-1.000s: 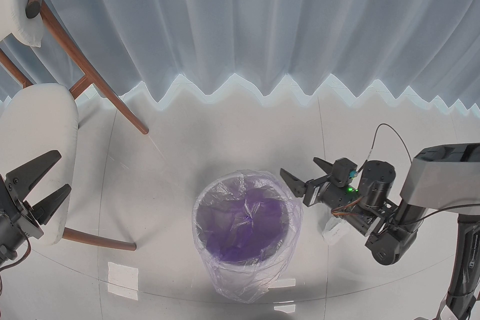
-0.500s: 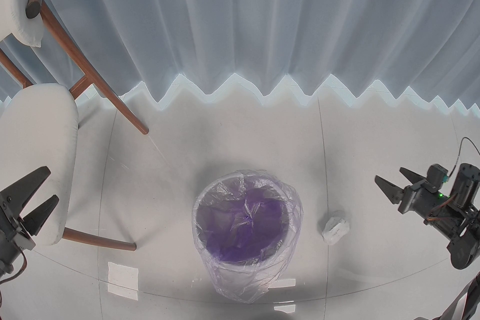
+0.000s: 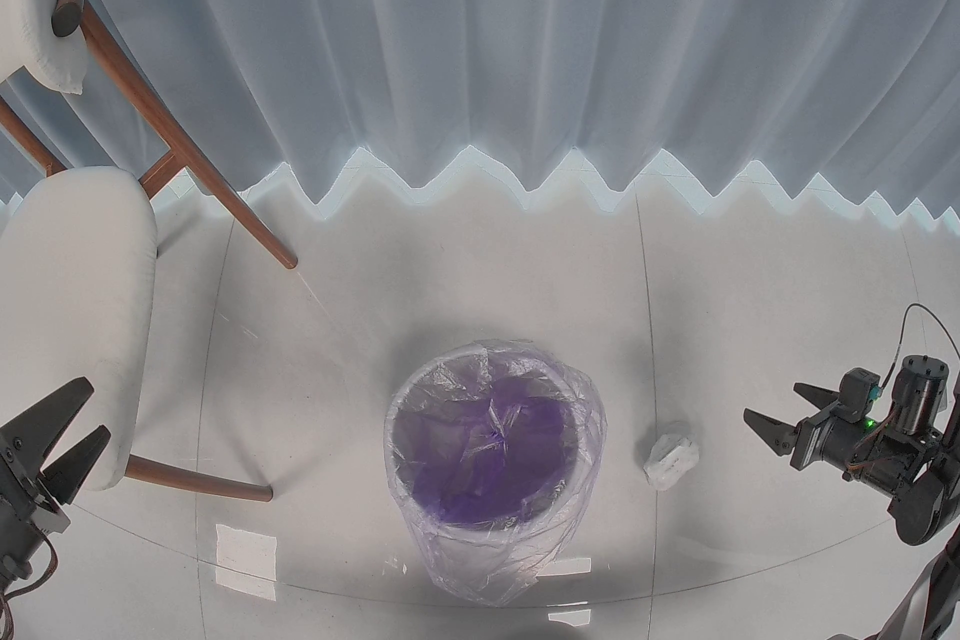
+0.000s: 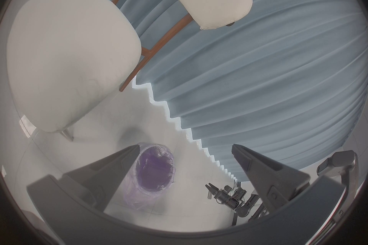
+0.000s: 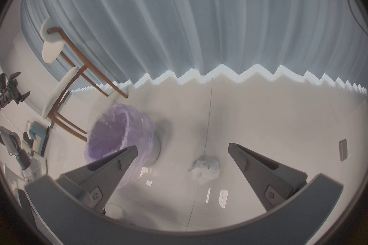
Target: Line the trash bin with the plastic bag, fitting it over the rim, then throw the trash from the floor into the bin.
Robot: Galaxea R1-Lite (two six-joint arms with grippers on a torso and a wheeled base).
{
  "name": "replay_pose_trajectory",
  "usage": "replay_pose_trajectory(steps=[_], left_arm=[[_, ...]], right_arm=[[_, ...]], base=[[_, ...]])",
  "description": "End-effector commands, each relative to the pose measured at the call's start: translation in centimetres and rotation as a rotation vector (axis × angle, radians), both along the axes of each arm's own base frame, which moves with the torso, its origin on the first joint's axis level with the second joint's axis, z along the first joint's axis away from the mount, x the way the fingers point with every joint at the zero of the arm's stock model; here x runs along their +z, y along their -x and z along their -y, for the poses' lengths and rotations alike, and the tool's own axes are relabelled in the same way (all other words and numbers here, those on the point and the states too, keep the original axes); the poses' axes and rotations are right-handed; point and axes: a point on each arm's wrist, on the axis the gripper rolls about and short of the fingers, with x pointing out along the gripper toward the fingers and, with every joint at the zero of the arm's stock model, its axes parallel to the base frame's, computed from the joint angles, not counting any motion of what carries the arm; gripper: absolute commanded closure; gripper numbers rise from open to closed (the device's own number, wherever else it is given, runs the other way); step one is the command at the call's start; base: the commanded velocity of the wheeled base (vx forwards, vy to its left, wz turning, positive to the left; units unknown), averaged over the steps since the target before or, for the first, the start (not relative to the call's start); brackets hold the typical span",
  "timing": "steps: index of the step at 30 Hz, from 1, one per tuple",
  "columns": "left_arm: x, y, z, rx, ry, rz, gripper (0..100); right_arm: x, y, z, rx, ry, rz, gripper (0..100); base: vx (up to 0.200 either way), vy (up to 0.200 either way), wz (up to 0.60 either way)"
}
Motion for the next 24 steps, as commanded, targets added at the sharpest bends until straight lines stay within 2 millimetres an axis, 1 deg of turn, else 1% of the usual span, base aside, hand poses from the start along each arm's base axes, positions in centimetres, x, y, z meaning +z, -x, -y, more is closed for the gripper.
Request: replay_pose_trajectory(steps=[1, 9, 18, 20, 23, 24], left_arm=[[-0.1, 0.0, 0.0, 0.005, 0.001, -0.007, 0], [-0.5, 0.1, 0.1, -0.031, 0.000, -0.018, 0], [-0.6, 0.1, 0.1, -0.041, -0.007, -0.018, 0], [-0.4, 0.1, 0.1, -0.033, -0.021, -0.004, 0], [-0.3, 0.1, 0.0, -0.028, -0.025, 0.006, 0], [-0.3, 0.1, 0.0, -0.028, -0.025, 0.006, 0]], right_arm=[[-1.5, 0.7, -1.0, 0.045, 0.008, -0.095, 0], [-1.5, 0.8, -0.8, 0.031, 0.011, -0.100, 0], [-2.1, 0.7, -0.9, 0.027, 0.020, -0.135, 0], [-2.5, 0.6, -1.0, 0.036, 0.021, -0.148, 0], [-2.6, 0.2, -1.1, 0.045, 0.030, -0.137, 0], [-2.6, -1.0, -1.5, 0.072, 0.035, -0.107, 0]], base=[[-0.200, 0.000, 0.00], [-0.200, 0.000, 0.00], [-0.200, 0.000, 0.00], [0.000, 0.000, 0.00], [0.000, 0.000, 0.00], [0.000, 0.000, 0.00]])
